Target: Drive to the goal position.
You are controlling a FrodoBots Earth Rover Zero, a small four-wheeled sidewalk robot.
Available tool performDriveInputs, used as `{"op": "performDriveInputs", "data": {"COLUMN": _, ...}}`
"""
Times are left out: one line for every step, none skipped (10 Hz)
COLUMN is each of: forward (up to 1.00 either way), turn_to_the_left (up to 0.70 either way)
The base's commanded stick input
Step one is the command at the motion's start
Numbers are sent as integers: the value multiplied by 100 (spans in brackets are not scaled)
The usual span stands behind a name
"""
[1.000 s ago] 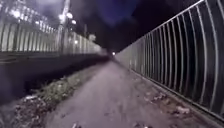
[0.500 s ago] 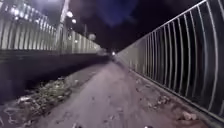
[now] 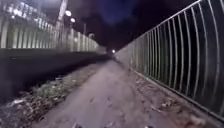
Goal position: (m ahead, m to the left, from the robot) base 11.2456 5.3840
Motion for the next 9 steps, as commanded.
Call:
{"op": "performDriveInputs", "data": {"forward": 30, "turn_to_the_left": 1}}
{"op": "performDriveInputs", "data": {"forward": 30, "turn_to_the_left": 1}}
{"op": "performDriveInputs", "data": {"forward": 30, "turn_to_the_left": 1}}
{"op": "performDriveInputs", "data": {"forward": 30, "turn_to_the_left": 1}}
{"op": "performDriveInputs", "data": {"forward": 30, "turn_to_the_left": 1}}
{"op": "performDriveInputs", "data": {"forward": 30, "turn_to_the_left": 1}}
{"op": "performDriveInputs", "data": {"forward": 30, "turn_to_the_left": 1}}
{"op": "performDriveInputs", "data": {"forward": 30, "turn_to_the_left": 1}}
{"op": "performDriveInputs", "data": {"forward": 30, "turn_to_the_left": 1}}
